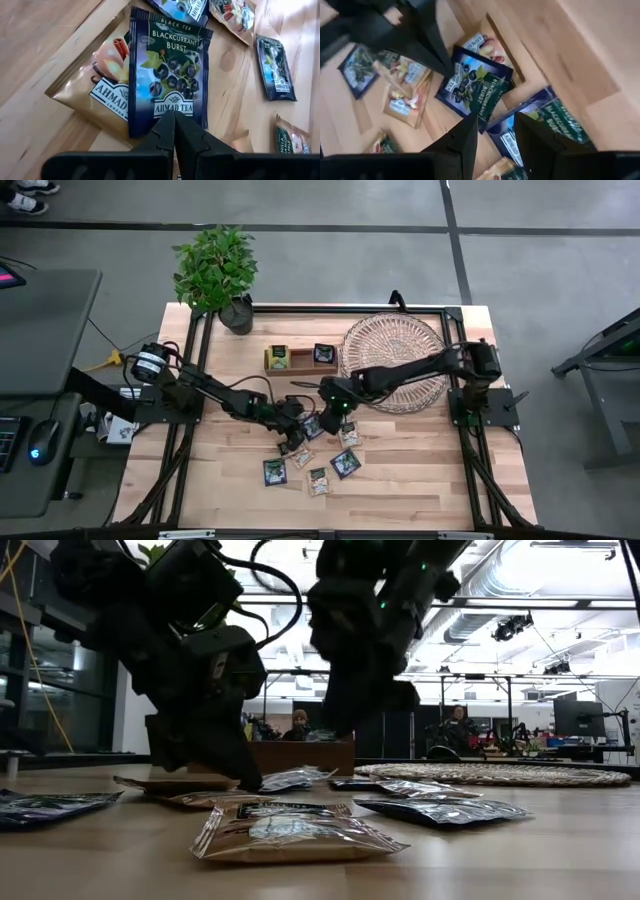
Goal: Pick & Place Tea
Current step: Put the blue tea bag into the right section of the wooden organizer
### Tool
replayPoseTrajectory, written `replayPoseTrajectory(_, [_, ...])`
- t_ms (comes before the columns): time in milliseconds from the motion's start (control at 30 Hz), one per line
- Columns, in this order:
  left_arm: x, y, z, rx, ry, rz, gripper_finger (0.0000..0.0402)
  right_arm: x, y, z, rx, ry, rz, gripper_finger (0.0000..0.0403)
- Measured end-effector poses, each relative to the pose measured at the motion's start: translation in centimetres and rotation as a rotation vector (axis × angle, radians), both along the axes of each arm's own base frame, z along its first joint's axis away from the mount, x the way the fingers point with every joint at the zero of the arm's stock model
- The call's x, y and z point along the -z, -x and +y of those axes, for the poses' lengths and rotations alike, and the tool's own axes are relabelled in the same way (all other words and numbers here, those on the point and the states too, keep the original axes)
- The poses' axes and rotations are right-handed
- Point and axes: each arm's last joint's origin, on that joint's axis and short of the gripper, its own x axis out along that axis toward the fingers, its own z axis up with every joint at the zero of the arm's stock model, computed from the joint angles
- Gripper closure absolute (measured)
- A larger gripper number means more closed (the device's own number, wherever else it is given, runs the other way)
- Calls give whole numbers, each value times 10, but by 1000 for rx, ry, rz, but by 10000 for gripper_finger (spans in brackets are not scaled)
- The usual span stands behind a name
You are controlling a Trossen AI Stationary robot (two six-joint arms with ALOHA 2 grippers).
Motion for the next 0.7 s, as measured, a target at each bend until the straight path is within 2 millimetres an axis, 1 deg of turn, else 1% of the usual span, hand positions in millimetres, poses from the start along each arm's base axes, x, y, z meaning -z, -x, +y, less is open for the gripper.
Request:
replayPoseTrajectory(100, [1, 1, 0, -4, -12, 10, 401, 13, -3, 0, 16, -14, 33, 278])
replayPoseTrajectory(200, [2, 2, 1, -8, -32, 16, 401, 19, -4, 0, 20, -18, 45, 278])
replayPoseTrajectory(400, [2, 2, 1, -5, -37, 17, 401, 18, -8, -4, 37, -33, 7, 278])
replayPoseTrajectory(700, [3, 2, 1, 8, -51, 16, 401, 18, -8, -9, 43, -34, 8, 278])
